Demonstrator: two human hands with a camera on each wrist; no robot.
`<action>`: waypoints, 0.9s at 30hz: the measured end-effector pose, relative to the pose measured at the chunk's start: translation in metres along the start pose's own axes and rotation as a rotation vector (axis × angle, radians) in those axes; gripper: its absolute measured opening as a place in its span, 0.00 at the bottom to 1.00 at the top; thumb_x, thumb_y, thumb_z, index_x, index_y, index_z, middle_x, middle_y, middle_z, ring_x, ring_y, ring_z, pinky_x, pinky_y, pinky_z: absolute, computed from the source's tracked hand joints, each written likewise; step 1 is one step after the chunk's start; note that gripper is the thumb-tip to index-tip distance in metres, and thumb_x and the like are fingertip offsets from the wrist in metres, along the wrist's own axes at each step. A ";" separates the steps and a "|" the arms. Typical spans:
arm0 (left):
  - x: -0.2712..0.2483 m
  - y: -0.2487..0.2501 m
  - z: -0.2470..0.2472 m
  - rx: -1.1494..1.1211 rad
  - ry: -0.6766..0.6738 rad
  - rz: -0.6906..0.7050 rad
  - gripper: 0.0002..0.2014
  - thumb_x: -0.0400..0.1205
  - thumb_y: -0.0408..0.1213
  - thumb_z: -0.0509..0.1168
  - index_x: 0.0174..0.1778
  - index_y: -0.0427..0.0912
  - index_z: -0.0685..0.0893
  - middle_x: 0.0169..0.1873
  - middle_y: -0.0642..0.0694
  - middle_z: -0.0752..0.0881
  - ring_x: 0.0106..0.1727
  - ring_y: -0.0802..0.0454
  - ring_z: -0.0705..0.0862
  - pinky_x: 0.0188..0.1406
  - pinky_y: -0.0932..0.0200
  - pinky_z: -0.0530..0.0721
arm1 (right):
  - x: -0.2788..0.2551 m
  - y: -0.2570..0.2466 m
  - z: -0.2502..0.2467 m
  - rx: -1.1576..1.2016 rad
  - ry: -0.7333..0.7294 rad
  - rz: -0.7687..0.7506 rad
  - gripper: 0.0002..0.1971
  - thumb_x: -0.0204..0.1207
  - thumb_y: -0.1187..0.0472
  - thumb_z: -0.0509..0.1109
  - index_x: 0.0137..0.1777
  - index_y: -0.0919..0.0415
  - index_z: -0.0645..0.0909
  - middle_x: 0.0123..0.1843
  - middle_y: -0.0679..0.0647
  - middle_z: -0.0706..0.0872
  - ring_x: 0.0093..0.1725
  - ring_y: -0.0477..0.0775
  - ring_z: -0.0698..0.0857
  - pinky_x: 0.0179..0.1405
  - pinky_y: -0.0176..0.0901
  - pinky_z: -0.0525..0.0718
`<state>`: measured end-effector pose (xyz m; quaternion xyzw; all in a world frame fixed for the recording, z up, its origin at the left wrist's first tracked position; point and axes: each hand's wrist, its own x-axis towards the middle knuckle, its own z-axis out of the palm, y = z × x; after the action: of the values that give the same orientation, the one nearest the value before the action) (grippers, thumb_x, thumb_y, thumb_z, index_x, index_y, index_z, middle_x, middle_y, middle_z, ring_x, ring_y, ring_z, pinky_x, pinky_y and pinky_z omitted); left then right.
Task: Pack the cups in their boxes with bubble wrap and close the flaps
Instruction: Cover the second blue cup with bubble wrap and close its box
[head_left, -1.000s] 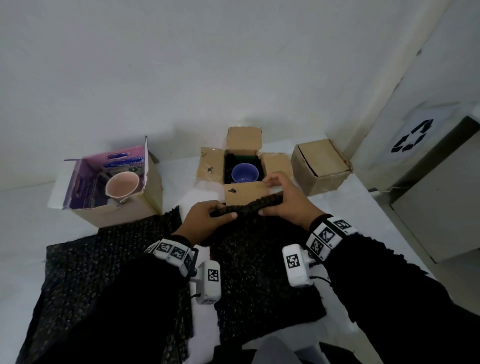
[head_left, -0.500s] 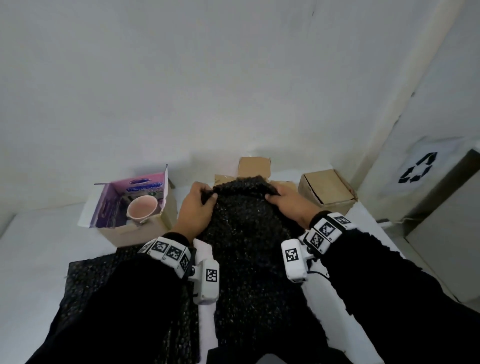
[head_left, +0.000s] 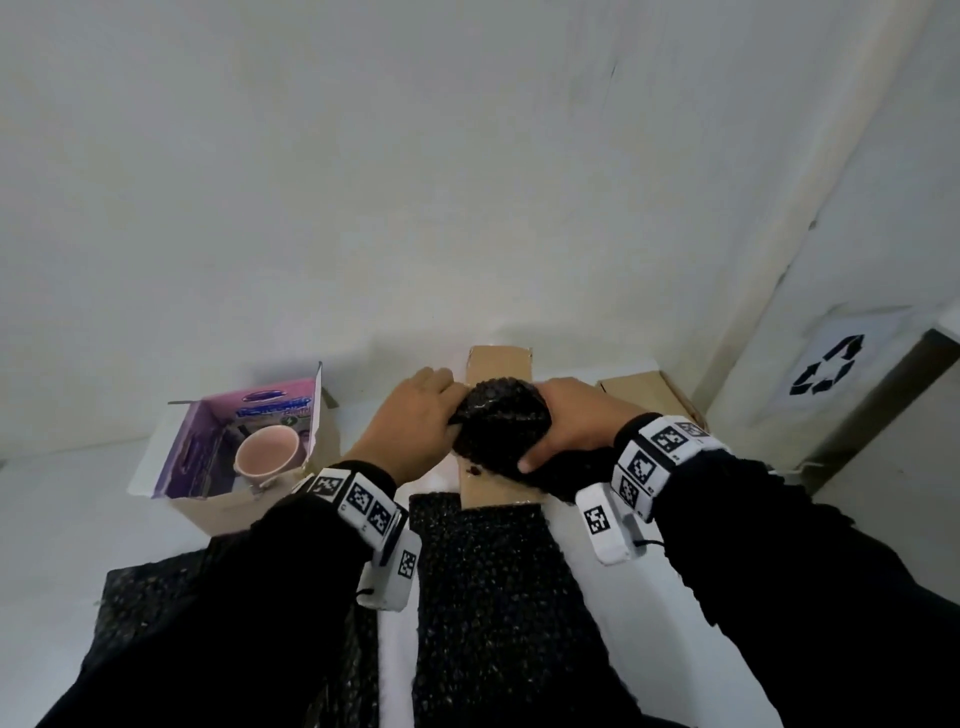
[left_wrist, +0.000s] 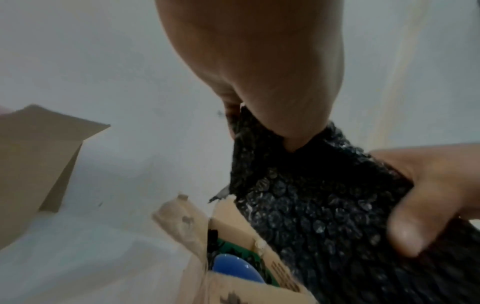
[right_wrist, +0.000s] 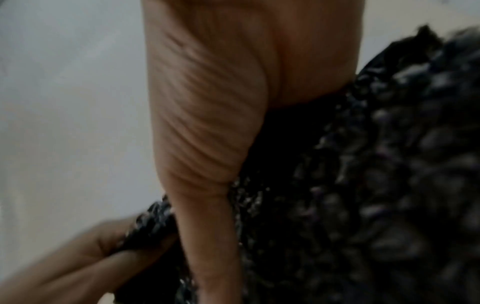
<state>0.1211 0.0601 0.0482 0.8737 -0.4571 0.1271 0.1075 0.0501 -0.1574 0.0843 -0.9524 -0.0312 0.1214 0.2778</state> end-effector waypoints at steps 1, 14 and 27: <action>0.006 -0.003 0.001 -0.031 -0.032 0.011 0.10 0.76 0.36 0.58 0.52 0.39 0.78 0.48 0.43 0.80 0.47 0.43 0.76 0.45 0.49 0.76 | 0.002 0.004 0.000 -0.104 -0.022 0.036 0.26 0.62 0.54 0.85 0.59 0.58 0.83 0.57 0.53 0.89 0.55 0.53 0.86 0.52 0.40 0.79; 0.074 -0.027 -0.007 -0.171 -0.004 -0.051 0.25 0.84 0.61 0.45 0.47 0.42 0.74 0.36 0.50 0.76 0.36 0.47 0.76 0.34 0.50 0.74 | 0.056 0.034 -0.039 0.309 0.229 0.056 0.17 0.71 0.39 0.68 0.56 0.40 0.70 0.51 0.49 0.88 0.56 0.55 0.84 0.63 0.58 0.72; 0.081 -0.044 0.094 -0.123 -0.122 -0.266 0.12 0.81 0.34 0.63 0.60 0.42 0.80 0.60 0.44 0.77 0.48 0.43 0.83 0.42 0.45 0.85 | 0.104 0.068 0.048 -0.071 0.480 0.085 0.08 0.73 0.61 0.70 0.51 0.55 0.78 0.49 0.53 0.80 0.43 0.57 0.81 0.39 0.44 0.76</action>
<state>0.2136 -0.0065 -0.0182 0.9244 -0.3499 0.0301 0.1487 0.1380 -0.1771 -0.0135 -0.9636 0.0714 -0.0983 0.2380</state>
